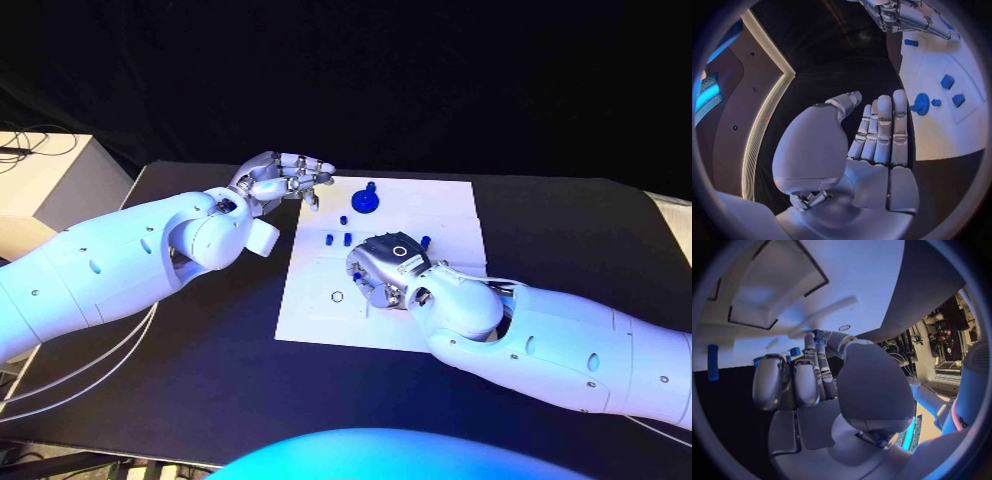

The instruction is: Assemble the parts on the task board

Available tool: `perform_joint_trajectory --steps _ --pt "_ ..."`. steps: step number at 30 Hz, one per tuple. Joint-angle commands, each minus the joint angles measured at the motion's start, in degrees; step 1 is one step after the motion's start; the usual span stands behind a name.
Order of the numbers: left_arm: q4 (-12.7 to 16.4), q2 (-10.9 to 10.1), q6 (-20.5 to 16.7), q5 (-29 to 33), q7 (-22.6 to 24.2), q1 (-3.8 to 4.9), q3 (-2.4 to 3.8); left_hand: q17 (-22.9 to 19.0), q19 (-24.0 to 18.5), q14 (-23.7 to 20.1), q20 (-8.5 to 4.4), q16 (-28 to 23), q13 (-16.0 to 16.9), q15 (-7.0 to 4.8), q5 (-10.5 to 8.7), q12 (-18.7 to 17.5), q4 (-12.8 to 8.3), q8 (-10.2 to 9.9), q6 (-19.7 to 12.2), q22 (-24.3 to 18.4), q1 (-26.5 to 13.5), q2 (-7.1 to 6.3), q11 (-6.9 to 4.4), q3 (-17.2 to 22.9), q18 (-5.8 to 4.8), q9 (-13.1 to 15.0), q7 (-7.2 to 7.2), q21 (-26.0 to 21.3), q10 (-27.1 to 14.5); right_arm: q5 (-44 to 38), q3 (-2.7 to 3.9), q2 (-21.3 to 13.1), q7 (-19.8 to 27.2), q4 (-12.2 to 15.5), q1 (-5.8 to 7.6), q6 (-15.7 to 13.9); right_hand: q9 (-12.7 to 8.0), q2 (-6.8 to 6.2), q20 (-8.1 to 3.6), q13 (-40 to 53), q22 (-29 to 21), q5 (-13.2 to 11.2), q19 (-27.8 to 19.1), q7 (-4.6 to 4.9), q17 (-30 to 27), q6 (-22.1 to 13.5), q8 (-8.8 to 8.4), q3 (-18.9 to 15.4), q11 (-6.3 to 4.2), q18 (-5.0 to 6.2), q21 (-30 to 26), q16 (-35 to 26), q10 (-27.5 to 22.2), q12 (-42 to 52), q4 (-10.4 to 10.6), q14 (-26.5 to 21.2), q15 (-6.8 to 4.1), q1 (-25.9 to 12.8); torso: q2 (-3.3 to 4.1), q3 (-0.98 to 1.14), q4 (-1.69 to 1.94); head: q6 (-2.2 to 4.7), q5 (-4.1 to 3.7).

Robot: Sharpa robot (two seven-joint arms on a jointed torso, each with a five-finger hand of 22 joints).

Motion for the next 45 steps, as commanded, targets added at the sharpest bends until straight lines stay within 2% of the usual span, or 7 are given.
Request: perform_joint_trajectory --steps 1,10,31,34,35,39,45 --pt "0.11 0.06 0.98 0.33 0.11 -0.04 0.05 -0.08 0.52 -0.06 -0.02 -0.37 -0.1 0.44 0.14 0.1 0.49 -0.18 -0.44 -0.04 0.36 -0.08 -0.02 -0.04 0.36 -0.06 0.14 0.15 -0.57 1.43 -0.09 0.08 1.86 -0.25 -0.11 -0.08 -0.38 -1.04 0.05 -0.32 -0.97 -0.27 -0.74 0.18 -0.75 -0.64 -0.5 -0.01 0.4 0.3 -1.04 -0.51 -1.08 -0.39 0.25 1.08 0.47 -0.14 0.02 0.05 -0.03 -0.03 -0.01" --pt "0.1 0.07 1.18 0.34 -0.02 -0.04 0.05 -0.08 0.52 -0.06 -0.02 -0.37 -0.1 0.44 0.14 0.1 0.49 -0.18 -0.44 -0.04 0.36 -0.08 -0.02 -0.04 0.36 -0.06 0.14 0.15 -0.57 1.89 -0.1 0.12 2.09 -0.73 -0.11 -1.54 -1.06 -2.63 0.95 -0.86 -7.54 -0.79 -3.78 0.89 -4.74 -3.17 -2.41 0.02 1.51 1.8 -8.12 -2.65 -6.6 -0.4 0.63 -0.08 1.37 -0.69 0.05 0.06 0.04 0.06 -0.07" --pt "-0.03 0.12 1.3 0.39 -0.14 -0.06 0.05 -0.09 0.53 -0.07 -0.01 -0.38 -0.11 0.46 0.14 0.13 0.58 -0.17 -0.46 -0.05 0.36 -0.04 -0.01 -0.05 0.36 -0.06 0.16 0.12 -0.61 2.57 -0.14 -0.74 2.19 -0.55 -0.11 -4.42 -2.15 -2.7 1.2 -0.83 -12.56 -0.95 -5.36 0.63 -9.25 -5.48 -4.38 -3.9 1.77 2.82 -13.94 -5.15 -11.65 -0.28 0.82 -1.2 1.59 0.36 0.01 0.06 0.05 0.35 -0.24" --pt "-0.08 0.13 1.32 0.39 -0.13 -0.11 0.05 -0.09 0.53 -0.07 -0.01 -0.38 -0.11 0.46 0.14 0.13 0.58 -0.17 -0.46 -0.05 0.36 -0.04 -0.01 -0.05 0.36 -0.06 0.16 0.12 -0.61 3.17 -0.14 -1.25 2.2 -0.28 -0.11 -5.62 -3.5 -2.01 1.45 -0.87 -13.52 -2.13 -5.23 -0.06 -10.33 -7.85 -6.18 -8.97 2.18 2.89 -15.33 -5.48 -14.5 -0.29 1.42 -1.33 1.86 2.01 -0.06 0.08 0.01 0.45 -0.24" --pt "-0.09 0.13 1.31 0.4 -0.13 -0.14 0.05 -0.09 0.53 -0.07 -0.01 -0.38 -0.11 0.46 0.14 0.13 0.58 -0.17 -0.46 -0.05 0.36 -0.04 -0.01 -0.05 0.36 -0.06 0.16 0.12 -0.61 3.54 -0.13 -1.45 2.26 -0.15 -0.11 -5.9 -4.43 -0.97 1.68 -0.79 -13.9 -3.1 -5.02 -0.24 -10.87 -8.53 -6.58 -13.69 2.47 2.94 -16.0 -5.45 -15.86 -0.06 2.58 -1.4 2.1 4.1 -0.11 0.09 -0.02 0.49 -0.24" --pt "-0.11 0.13 1.32 0.44 -0.13 -0.26 0.04 -0.09 0.53 -0.07 -0.01 -0.38 -0.11 0.46 0.14 0.13 0.58 -0.17 -0.46 -0.05 0.36 -0.04 -0.01 -0.05 0.36 -0.06 0.16 0.12 -0.61 5.25 -0.09 -2.78 2.68 0.98 0.04 -6.49 -6.45 -0.23 1.92 -0.8 -14.54 -2.22 -4.65 -1.11 -11.96 -9.55 -6.53 -23.3 2.75 3.01 -17.33 -5.15 -17.34 -0.04 8.69 -1.68 2.37 9.25 -0.08 0.07 -0.07 0.82 -0.37" --pt "-0.11 0.03 1.31 0.5 -0.14 -0.46 0.04 -0.09 0.53 -0.07 -0.01 -0.38 -0.11 0.46 0.14 0.13 0.58 -0.17 -0.46 -0.05 0.36 -0.04 -0.01 -0.05 0.36 -0.06 0.16 0.12 -0.61 9.44 0.31 -6.27 3.86 3.93 1.28 -6.19 -7.22 -0.48 1.86 -0.71 -14.43 -1.96 -4.32 -0.94 -12.2 -9.29 -6.38 -26.61 2.6 2.97 -17.59 -4.74 -16.67 0.17 13.35 -1.69 2.28 11.77 -0.08 0.08 -0.1 1.38 -0.8"
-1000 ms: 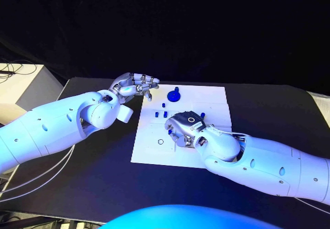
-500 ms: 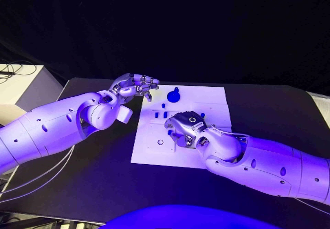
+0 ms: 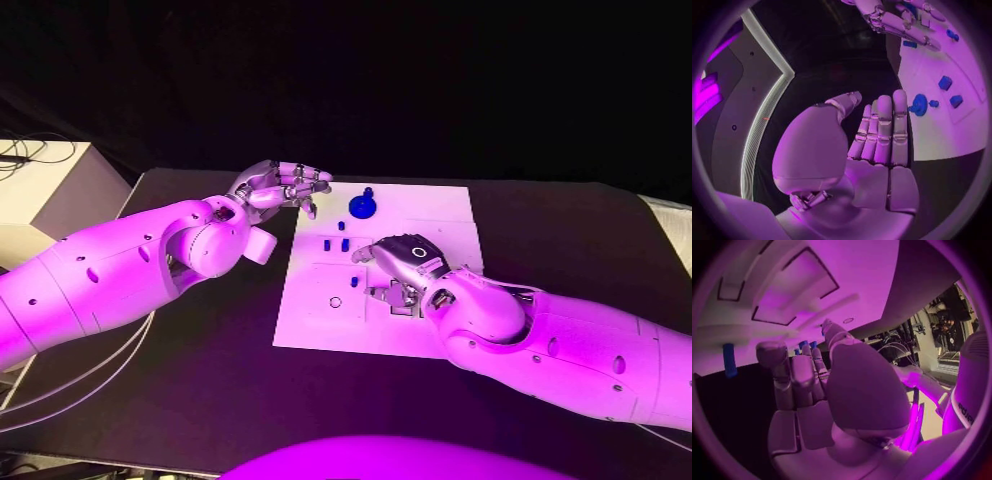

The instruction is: Assemble the parts on the task board

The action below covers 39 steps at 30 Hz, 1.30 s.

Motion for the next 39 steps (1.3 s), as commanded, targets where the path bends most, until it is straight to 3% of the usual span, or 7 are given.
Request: perform_joint_trajectory --steps 1,3,6,7,14,25,39 --pt "0.08 0.01 0.85 0.46 0.28 -0.14 0.04 -0.06 0.53 0.09 -0.01 -0.38 -0.07 0.3 0.14 0.13 0.3 -0.17 -0.27 -0.05 0.37 -0.04 -0.01 -0.04 0.37 -0.06 -0.01 0.12 -0.2 5.13 0.35 -2.1 2.15 1.76 0.99 -0.65 -0.24 0.26 0.19 0.18 0.12 0.43 0.41 0.33 -0.05 0.13 0.15 -0.84 -0.29 0.3 -0.17 0.45 0.78 0.52 1.71 -0.39 0.0 1.23 -0.02 -0.01 -0.08 0.47 -0.34" --pt "0.07 -0.04 0.83 0.49 0.29 -0.19 0.04 -0.06 0.53 0.09 -0.01 -0.38 -0.07 0.3 0.14 0.13 0.3 -0.17 -0.27 -0.05 0.37 -0.04 -0.01 -0.04 0.37 -0.06 -0.01 0.12 -0.2 7.37 0.56 -3.61 3.22 2.65 1.87 -0.43 -0.28 0.58 0.01 0.37 0.9 0.37 0.81 0.4 0.74 0.76 0.46 -0.79 -0.62 0.17 0.6 1.03 2.24 1.04 2.07 -0.07 -0.24 1.5 -0.04 -0.03 -0.16 0.63 -0.46" --pt "0.03 -0.09 0.81 0.52 0.32 -0.27 0.04 -0.06 0.53 0.09 -0.01 -0.38 -0.07 0.3 0.14 0.13 0.3 -0.17 -0.27 -0.05 0.37 -0.04 -0.01 -0.04 0.37 -0.06 -0.01 0.12 -0.2 10.0 0.96 -6.0 4.95 3.63 3.53 2.48 -0.39 1.22 -0.65 0.87 5.8 0.91 3.08 1.93 4.9 2.31 1.26 0.75 -1.5 -0.83 5.91 3.72 6.52 2.41 1.98 1.26 -0.96 1.68 -0.05 0.01 -0.28 0.97 -0.72" --pt "0.01 -0.1 0.8 0.54 0.33 -0.3 0.04 -0.06 0.53 0.09 -0.01 -0.38 -0.07 0.3 0.14 0.13 0.3 -0.17 -0.27 -0.05 0.37 -0.04 -0.01 -0.04 0.37 -0.06 -0.01 0.12 -0.2 10.88 1.07 -6.7 5.23 3.75 4.16 3.88 -0.49 1.28 -0.87 0.85 7.97 0.96 3.93 1.28 6.81 2.77 1.5 1.61 -1.74 -1.29 8.24 4.96 7.38 2.38 2.01 1.78 -1.19 1.51 -0.1 0.02 -0.35 1.11 -0.83" --pt "-0.08 -0.05 0.85 0.73 0.4 -0.54 0.04 -0.06 0.53 0.09 -0.01 -0.38 -0.07 0.3 0.14 0.13 0.3 -0.17 -0.27 -0.05 0.37 -0.04 -0.01 -0.04 0.37 -0.06 -0.01 0.12 -0.2 11.05 1.48 -9.86 5.16 2.8 7.26 10.93 -0.81 0.19 -0.96 0.5 10.25 0.85 4.68 1.29 8.68 3.18 1.7 2.05 -1.65 -1.75 10.62 6.44 7.12 1.31 1.99 2.2 -1.1 0.51 -0.31 0.1 -0.53 1.48 -1.08" --pt "-0.07 -0.04 0.95 0.88 0.41 -0.81 0.04 -0.06 0.53 0.09 -0.01 -0.38 -0.07 0.3 0.14 0.13 0.3 -0.17 -0.27 -0.05 0.37 -0.04 -0.01 -0.04 0.37 -0.06 -0.01 0.12 -0.2 5.95 1.51 -9.37 3.64 -0.43 8.24 15.36 -0.89 0.16 -0.88 0.39 9.86 0.55 4.46 0.71 8.36 3.52 1.89 1.86 -1.51 -1.63 10.12 6.46 6.47 0.73 1.95 2.06 -0.98 0.37 -0.25 0.04 -0.43 1.9 -1.69" --pt "-0.03 -0.16 0.96 0.95 0.39 -0.86 0.04 -0.06 0.53 0.09 -0.01 -0.38 -0.07 0.3 0.14 0.13 0.3 -0.17 -0.27 -0.05 0.37 -0.04 -0.01 -0.04 0.37 -0.06 -0.01 0.12 -0.2 3.04 1.09 -6.74 2.63 -3.09 8.0 14.48 -1.15 1.19 -0.76 0.47 10.0 0.73 4.28 0.8 8.18 4.04 2.11 3.43 -1.44 -1.59 10.07 6.54 6.78 0.58 1.91 1.84 -0.89 1.13 -0.12 0.02 -0.36 1.89 -1.74"
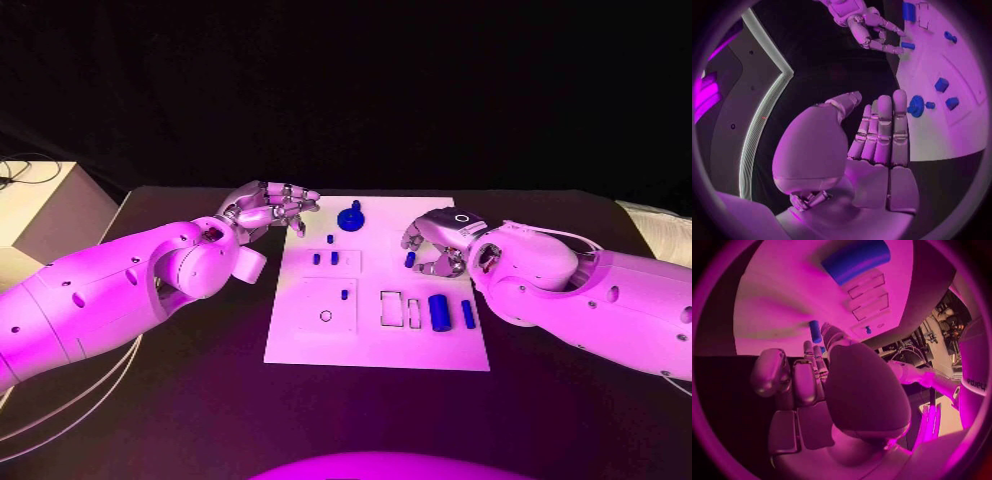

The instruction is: Assemble the parts on the task board

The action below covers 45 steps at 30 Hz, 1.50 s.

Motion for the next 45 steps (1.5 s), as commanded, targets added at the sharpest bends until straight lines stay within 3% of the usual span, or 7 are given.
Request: perform_joint_trajectory --steps 1,7,15,35,45 --pt "0.14 0.02 0.86 0.47 0.39 -0.04 0.05 -0.1 0.55 0.06 0.02 -0.4 -0.08 0.33 0.14 0.26 0.53 -0.12 -0.35 -0.11 0.45 0.02 0.01 -0.1 0.37 -0.05 0.01 0.01 -0.33 -2.49 -0.06 0.47 -0.52 -0.32 -0.16 0.26 -0.1 0.62 0.16 0.11 0.17 0.04 -0.11 0.11 -0.07 0.63 0.37 0.78 -0.25 -0.68 0.19 0.3 0.47 -0.07 0.07 0.68 0.22 -0.04 0.04 -0.01 0.03 -0.11 0.03" --pt "0.16 -0.05 0.83 0.48 0.36 -0.04 0.05 -0.1 0.55 0.06 0.02 -0.4 -0.08 0.33 0.14 0.26 0.53 -0.12 -0.35 -0.11 0.45 0.02 0.01 -0.1 0.37 -0.05 0.01 0.01 -0.33 -2.56 -0.15 1.28 -0.42 -0.84 -0.46 -0.07 -0.18 0.68 0.01 0.26 0.63 0.37 -0.07 0.19 0.05 2.03 1.03 3.17 -0.55 -0.71 0.52 0.57 2.33 0.26 0.12 0.67 -0.02 -0.62 -0.01 -0.03 0.02 -0.28 0.12" --pt "0.18 -0.14 0.83 0.52 0.3 -0.04 0.05 -0.1 0.56 0.06 0.03 -0.4 -0.09 0.34 0.16 0.3 0.65 -0.11 -0.35 -0.13 0.43 0.12 0.02 -0.09 0.37 -0.05 0.02 -0.01 -0.34 -2.71 -0.25 1.63 -0.66 -1.35 -0.74 0.27 0.59 0.18 -0.6 0.6 2.91 0.41 0.47 -0.15 0.58 5.97 3.27 9.35 -1.39 -1.11 2.68 1.21 7.19 0.75 -0.29 0.81 -0.74 -1.57 -0.05 0.01 -0.07 -0.53 0.21" --pt "0.19 -0.22 1.15 0.69 -0.01 -0.04 0.05 -0.11 0.57 0.06 0.05 -0.39 -0.09 0.37 0.16 0.37 0.92 -0.08 -0.36 -0.16 0.29 0.3 0.04 -0.1 0.37 -0.04 0.03 -0.06 -0.37 -3.36 -0.36 1.67 -1.28 -1.66 -0.95 0.49 1.09 -1.67 -0.42 0.14 2.68 0.13 0.06 0.24 -0.2 5.75 3.61 11.79 -0.86 -1.05 2.09 0.96 5.89 -0.73 -0.84 0.53 -0.32 -2.82 -0.1 -0.04 -0.09 -0.62 0.03" --pt "0.18 -0.26 1.11 0.81 -0.04 -0.04 0.05 -0.12 0.57 0.06 0.06 -0.39 -0.09 0.37 0.16 0.38 1.0 -0.08 -0.38 -0.17 0.25 0.32 0.04 -0.12 0.36 -0.04 0.03 -0.07 -0.39 -3.43 -0.41 1.54 -1.51 -1.67 -1.02 0.84 1.08 -2.0 -0.34 0.08 2.59 -0.01 -0.01 0.26 -0.35 5.41 3.48 11.98 -0.79 -1.01 1.93 0.89 5.53 -0.76 -0.91 0.48 -0.24 -3.08 -0.09 -0.03 -0.03 -0.61 -0.09"
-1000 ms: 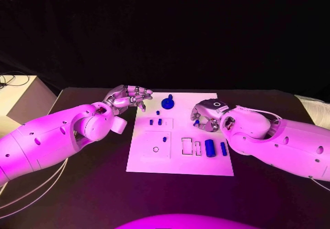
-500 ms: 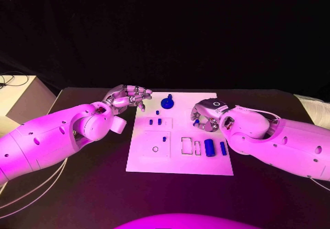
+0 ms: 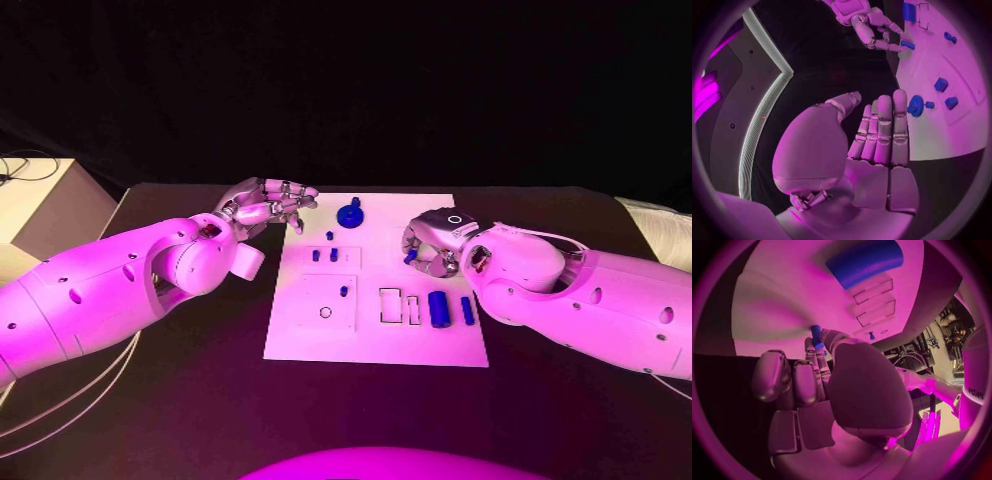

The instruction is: Assemble the parts on the task board

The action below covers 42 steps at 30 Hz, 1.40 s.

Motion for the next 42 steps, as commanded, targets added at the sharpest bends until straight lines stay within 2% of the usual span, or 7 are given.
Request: perform_joint_trajectory --steps 1,10,12,16,21,29,42 --pt "0.13 0.03 0.87 0.5 0.24 -0.02 0.05 -0.08 0.36 0.06 -0.15 -0.39 -0.1 0.37 0.16 0.38 0.28 -0.08 -0.37 -0.06 0.25 0.32 0.04 -0.04 0.36 -0.04 0.04 -0.07 -0.39 -0.84 -0.03 -0.04 -0.28 0.01 -0.06 1.0 0.06 -0.26 -0.02 -0.05 -0.02 -0.24 -0.33 0.1 -0.05 -0.38 0.06 0.4 0.02 -1.03 -0.19 -0.02 -0.41 -0.18 0.08 0.49 0.18 -0.24 0.01 0.0 0.04 0.0 -0.05" --pt "0.13 0.04 0.83 0.54 0.23 -0.02 0.05 -0.08 0.37 0.06 -0.14 -0.38 -0.1 0.38 0.16 0.4 0.39 -0.08 -0.4 -0.07 0.19 0.35 0.05 -0.07 0.36 -0.04 0.04 -0.1 -0.43 -0.87 -0.04 -0.05 -0.21 0.18 -0.13 0.18 0.25 0.22 0.0 0.09 0.13 -0.17 -0.33 -0.04 -0.08 -0.34 0.23 1.56 -0.15 -1.0 -0.13 -0.01 0.2 0.21 -0.36 0.46 0.07 -0.12 0.02 0.01 0.0 -0.01 -0.07" --pt "0.12 0.05 0.81 0.55 0.23 -0.02 0.05 -0.08 0.37 0.06 -0.14 -0.38 -0.1 0.38 0.16 0.4 0.39 -0.08 -0.4 -0.07 0.19 0.35 0.05 -0.07 0.36 -0.04 0.04 -0.1 -0.43 -0.79 -0.04 -0.08 -0.1 0.32 -0.18 -0.87 0.8 1.32 -0.29 0.48 1.14 -2.27 0.01 -0.36 0.13 0.55 0.98 3.77 -0.69 -1.18 0.9 0.16 2.6 0.92 -1.35 0.56 -0.41 0.32 0.02 0.01 0.0 -0.01 -0.07" --pt "0.11 0.08 0.79 0.57 0.21 -0.02 0.05 -0.08 0.37 0.06 -0.14 -0.38 -0.1 0.38 0.16 0.4 0.39 -0.08 -0.4 -0.07 0.19 0.35 0.05 -0.07 0.36 -0.04 0.04 -0.1 -0.43 -0.44 -0.04 -0.16 0.03 0.55 -0.26 -3.6 2.01 2.64 -1.01 1.39 5.17 -2.37 1.35 -1.13 0.7 2.48 2.65 5.96 -1.85 -2.09 5.36 0.53 6.54 2.24 -3.18 0.81 -1.23 0.39 0.04 0.01 0.02 0.01 -0.11" --pt "0.09 0.11 0.78 0.57 0.16 -0.02 0.05 -0.08 0.37 0.06 -0.14 -0.38 -0.1 0.38 0.16 0.4 0.39 -0.08 -0.4 -0.07 0.19 0.35 0.05 -0.07 0.36 -0.04 0.04 -0.1 -0.43 0.0 -0.04 -0.34 -0.55 0.9 -0.38 -6.76 3.43 3.05 -1.54 2.05 6.77 -2.14 1.78 -1.53 0.68 3.09 3.98 7.21 -2.42 -2.43 7.04 0.61 8.34 2.56 -5.06 0.88 -1.77 -0.51 0.02 0.01 0.04 0.01 -0.13" --pt "0.0 0.16 0.78 0.58 0.1 -0.02 0.05 -0.09 0.38 0.06 -0.13 -0.37 -0.11 0.39 0.17 0.44 0.53 -0.07 -0.43 -0.1 0.17 0.43 0.04 -0.07 0.36 -0.04 0.03 -0.14 -0.49 0.44 0.01 -0.92 -1.62 1.87 -0.45 -8.69 4.28 2.97 -1.71 2.37 7.32 -1.9 1.86 -1.57 0.87 3.01 4.57 8.08 -2.57 -2.53 7.56 0.74 8.91 2.48 -6.27 0.96 -1.89 -1.1 -0.02 -0.06 0.02 0.08 -0.09" --pt "-0.37 0.56 0.72 0.74 0.0 -0.03 0.05 -0.09 0.39 0.06 -0.13 -0.37 -0.11 0.37 0.19 0.47 0.56 -0.05 -0.44 -0.12 0.27 0.49 0.03 -0.02 0.37 -0.03 0.02 -0.16 -0.52 1.53 0.83 -2.98 -2.49 10.2 0.67 -7.72 4.72 2.88 -1.75 2.52 7.44 -1.81 1.84 -1.57 0.93 2.92 4.85 8.53 -2.59 -2.54 7.63 0.79 9.06 2.35 -6.81 0.98 -1.91 -1.61 -0.11 -0.06 -0.1 0.13 1.47"
